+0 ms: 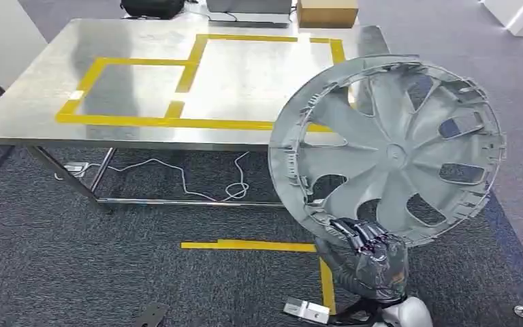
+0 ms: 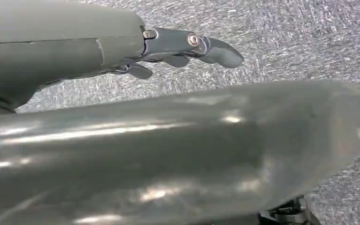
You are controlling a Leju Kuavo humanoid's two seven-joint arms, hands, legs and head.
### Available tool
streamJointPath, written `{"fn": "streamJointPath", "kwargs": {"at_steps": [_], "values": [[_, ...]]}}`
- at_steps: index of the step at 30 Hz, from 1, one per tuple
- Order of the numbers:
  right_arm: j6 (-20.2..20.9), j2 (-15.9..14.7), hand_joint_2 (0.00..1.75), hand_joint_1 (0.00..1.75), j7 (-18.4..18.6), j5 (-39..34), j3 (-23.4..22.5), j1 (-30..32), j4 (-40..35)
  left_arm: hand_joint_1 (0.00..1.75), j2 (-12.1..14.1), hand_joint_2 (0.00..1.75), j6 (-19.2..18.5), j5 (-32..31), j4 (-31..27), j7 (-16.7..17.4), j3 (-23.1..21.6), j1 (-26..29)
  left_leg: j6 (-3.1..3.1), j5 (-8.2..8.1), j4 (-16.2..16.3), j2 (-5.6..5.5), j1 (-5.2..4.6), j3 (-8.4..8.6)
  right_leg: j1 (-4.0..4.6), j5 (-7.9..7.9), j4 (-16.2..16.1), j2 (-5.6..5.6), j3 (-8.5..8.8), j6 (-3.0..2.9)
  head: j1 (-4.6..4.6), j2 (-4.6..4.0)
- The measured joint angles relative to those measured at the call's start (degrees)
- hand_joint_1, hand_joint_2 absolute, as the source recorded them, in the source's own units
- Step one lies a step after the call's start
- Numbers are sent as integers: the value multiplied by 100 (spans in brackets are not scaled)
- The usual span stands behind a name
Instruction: Take the parts from the cabinet and place them on the table.
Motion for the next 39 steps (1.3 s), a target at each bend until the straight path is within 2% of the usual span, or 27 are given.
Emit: {"fn": "streamJointPath", "kwargs": {"at_steps": [1,2,3,4,5,6,9,11,12,14,15,16,17,19,20,21,25,28,29,30,32,33,34,35,37,38,39], "values": [[0,-22,175,175,4,-7,-2,5,13,0,0,0,0,-2,0,0,9,7,0,-20,1,-4,-3,30,0,84,53,0,-79,-4,2,0],[0,-33,175,175,2,-7,-2,19,20,0,0,0,0,-4,0,0,13,12,-3,-49,1,-13,-5,71,0,303,-135,0,-31,-12,0,0],[0,-37,175,175,2,-13,-2,32,20,0,0,0,0,-11,0,0,17,13,-9,-79,3,-22,-6,114,0,560,-462,0,99,-25,2,0],[0,-39,175,175,0,-11,-2,43,20,0,-7,0,0,-15,0,0,22,12,-30,-130,5,-31,-7,187,1,943,-1085,-3,360,-56,4,0],[0,-44,175,175,-4,-4,-2,39,17,0,-9,0,0,-20,0,0,26,14,-62,-175,3,-29,-8,233,8,1034,-1449,-5,526,-76,0,0],[0,-46,175,175,-9,7,-2,41,15,0,-9,0,-2,-22,0,-2,33,3,-103,-204,32,-30,-55,222,27,972,-1543,-5,649,-80,2,-2],[0,-61,175,175,7,20,4,68,2,0,-7,0,-33,-39,0,-2,44,-7,-160,-215,9,-15,-50,225,34,862,-1622,20,664,-167,-11,0],[0,-61,175,175,42,22,9,67,2,0,-2,0,-33,-39,0,-7,44,-14,-238,-321,131,-12,-47,241,-25,830,-1674,10,779,-229,-22,0],[0,-61,175,175,63,24,9,67,2,0,-2,0,-33,-46,0,-7,44,-21,-268,-447,427,-9,-38,96,-27,797,-1676,-3,815,-280,-63,0],[0,-61,175,175,59,42,28,68,2,0,7,0,-33,-52,0,-7,48,-10,-312,-800,1391,-8,-8,-425,-26,724,-1676,-2,888,-306,-52,0],[0,-61,175,175,59,42,33,69,4,0,9,0,-33,-52,0,-4,50,5,-322,-863,1783,-9,-5,-677,-26,680,-1676,6,941,-305,-63,0],[0,-61,175,175,61,42,35,77,4,0,9,0,-33,-55,0,-2,50,15,-324,-767,1864,-9,-2,-789,-26,636,-1676,14,999,-300,-55,0],[0,-63,175,175,66,42,35,80,7,0,11,0,-33,-55,0,-2,52,17,-319,-531,1719,-8,0,-780,-26,581,-1676,20,1072,-292,-57,0],[0,-63,175,175,74,59,46,71,22,0,17,0,-59,-61,0,7,55,17,-268,202,807,-9,-2,-508,-26,447,-1678,30,1268,-256,-55,0],[0,-63,175,175,72,61,59,65,24,0,20,0,-68,-76,0,30,55,23,-237,360,494,-9,-10,-412,-29,392,-1691,28,1264,-245,-59,0],[0,-68,175,175,68,57,70,58,35,0,24,0,-68,-85,4,41,57,24,-225,253,556,-8,-21,-379,-34,383,-1705,30,1298,-239,-46,-2],[0,-68,175,175,68,57,70,55,35,0,24,0,-68,-85,4,42,57,22,-223,236,561,-9,-25,-384,-26,378,-1709,28,1287,-233,-46,-2],[0,-72,175,175,52,44,81,40,35,0,24,0,-68,-105,7,48,59,23,-201,249,485,-2,-66,-355,2,349,-1698,39,1316,-190,-39,-2],[0,-87,175,175,-15,20,92,39,35,0,22,0,-61,-122,7,48,61,9,-82,51,200,-9,-59,-268,-6,419,-1720,23,1314,-77,-39,0],[0,-103,175,175,-24,13,94,16,44,0,9,0,-61,-125,7,48,68,21,8,-16,67,-32,-9,-51,-9,274,-867,18,797,-31,2,0],[0,-125,175,175,-26,31,94,19,50,0,4,0,-61,-125,7,39,70,37,16,-111,67,-31,-14,48,-9,-65,-144,18,243,7,0,0],[0,-129,175,175,-17,42,94,23,52,0,7,0,-61,-122,7,39,76,49,15,-166,67,-32,-15,114,-7,-160,2,17,51,13,4,0],[0,-133,175,175,-2,44,94,28,59,0,7,0,-61,-122,7,37,87,58,15,-219,67,-38,-15,188,-7,-92,-57,16,-21,0,5,0],[0,-140,175,175,2,48,94,43,68,0,4,0,-61,-118,7,35,94,62,10,-293,67,-52,-14,295,-7,155,-351,16,0,-18,6,0],[0,-144,175,175,13,68,96,55,68,0,-2,0,-61,-114,7,28,103,60,-20,-430,67,-60,-15,489,4,928,-1200,11,181,-73,7,0],[0,-146,175,175,24,88,96,50,74,0,-7,0,-61,-114,9,28,109,81,-46,-500,59,-58,-18,519,25,1203,-1416,-1,203,-100,9,0],[0,-149,175,175,55,114,105,42,87,0,-2,0,-61,-111,11,26,122,59,-84,-533,74,-69,-28,533,53,921,-1471,-20,188,-109,-22,0]]}}
